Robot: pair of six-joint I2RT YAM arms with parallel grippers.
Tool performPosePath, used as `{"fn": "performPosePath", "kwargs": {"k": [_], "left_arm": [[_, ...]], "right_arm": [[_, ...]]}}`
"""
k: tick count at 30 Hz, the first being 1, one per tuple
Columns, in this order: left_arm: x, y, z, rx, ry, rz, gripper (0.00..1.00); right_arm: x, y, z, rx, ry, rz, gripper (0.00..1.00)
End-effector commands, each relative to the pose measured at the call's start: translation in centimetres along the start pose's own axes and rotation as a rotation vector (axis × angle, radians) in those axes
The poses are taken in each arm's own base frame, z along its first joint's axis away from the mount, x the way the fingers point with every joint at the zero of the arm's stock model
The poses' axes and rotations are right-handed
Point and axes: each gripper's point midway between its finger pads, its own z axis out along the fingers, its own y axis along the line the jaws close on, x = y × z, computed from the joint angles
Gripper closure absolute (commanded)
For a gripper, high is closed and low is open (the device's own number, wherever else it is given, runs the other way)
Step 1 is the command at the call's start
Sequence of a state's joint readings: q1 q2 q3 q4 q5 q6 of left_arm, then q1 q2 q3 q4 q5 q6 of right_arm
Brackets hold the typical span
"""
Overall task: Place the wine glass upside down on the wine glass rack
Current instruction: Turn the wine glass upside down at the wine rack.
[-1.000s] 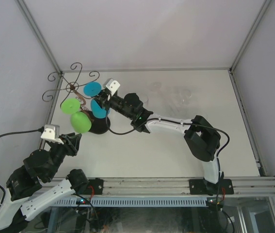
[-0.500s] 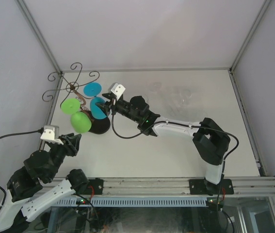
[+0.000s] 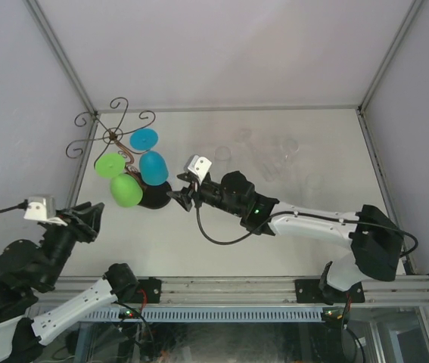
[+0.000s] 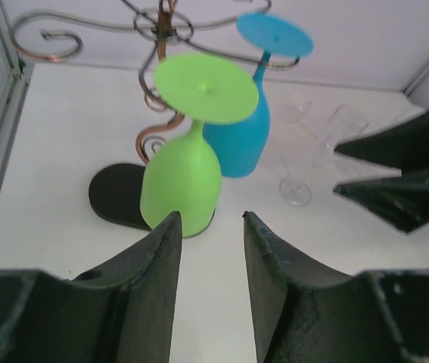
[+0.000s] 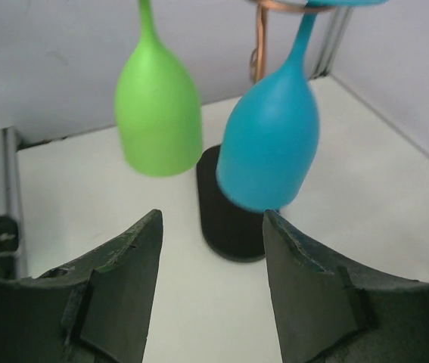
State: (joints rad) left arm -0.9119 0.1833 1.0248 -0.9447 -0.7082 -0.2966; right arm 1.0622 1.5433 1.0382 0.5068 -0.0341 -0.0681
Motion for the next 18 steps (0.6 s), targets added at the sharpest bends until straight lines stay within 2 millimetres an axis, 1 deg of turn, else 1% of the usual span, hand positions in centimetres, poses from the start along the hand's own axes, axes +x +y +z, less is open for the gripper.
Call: {"fn": "performPosePath", "kwargs": {"k": [1, 3, 6, 11, 14, 16, 18], "left_arm": [[-4.6, 0.6, -1.1, -0.028, -0.056, 0.02, 0.57], [-6.0, 0.5, -1.2, -0.039, -0.056, 0.04, 0.57], [-7.7, 0.0, -0.8, -0.057, -0.048, 0.09, 0.57], [-10.4, -1.9, 1.1, -0.071, -0.065, 0.16, 0.56], [-11.7, -2.9, 2.5, -0.088, -0.079, 0.207, 0.55], [-12.2, -3.7, 3.4, -0.092, -0.081, 0.23, 0.52], [-12.4, -4.5, 4.4, -0.098, -0.084, 0.244, 0.5]], "right_arm": [[0.7, 1.6, -3.3, -0.036, 0.09, 0.082, 0.46], [1.7, 2.3, -4.4, -0.044, 0.144, 0.111, 0.46], [3.0, 3.2, -5.7, -0.049, 0.225, 0.149, 0.44], [4.9, 4.1, -7.4, -0.035, 0.326, 0.178, 0.41], [5.3, 4.2, -8.4, -0.012, 0.35, 0.186, 0.39], [5.6, 4.0, -9.3, 0.017, 0.366, 0.188, 0.37], [5.4, 3.8, -10.2, 0.039, 0.37, 0.199, 0.34]]}}
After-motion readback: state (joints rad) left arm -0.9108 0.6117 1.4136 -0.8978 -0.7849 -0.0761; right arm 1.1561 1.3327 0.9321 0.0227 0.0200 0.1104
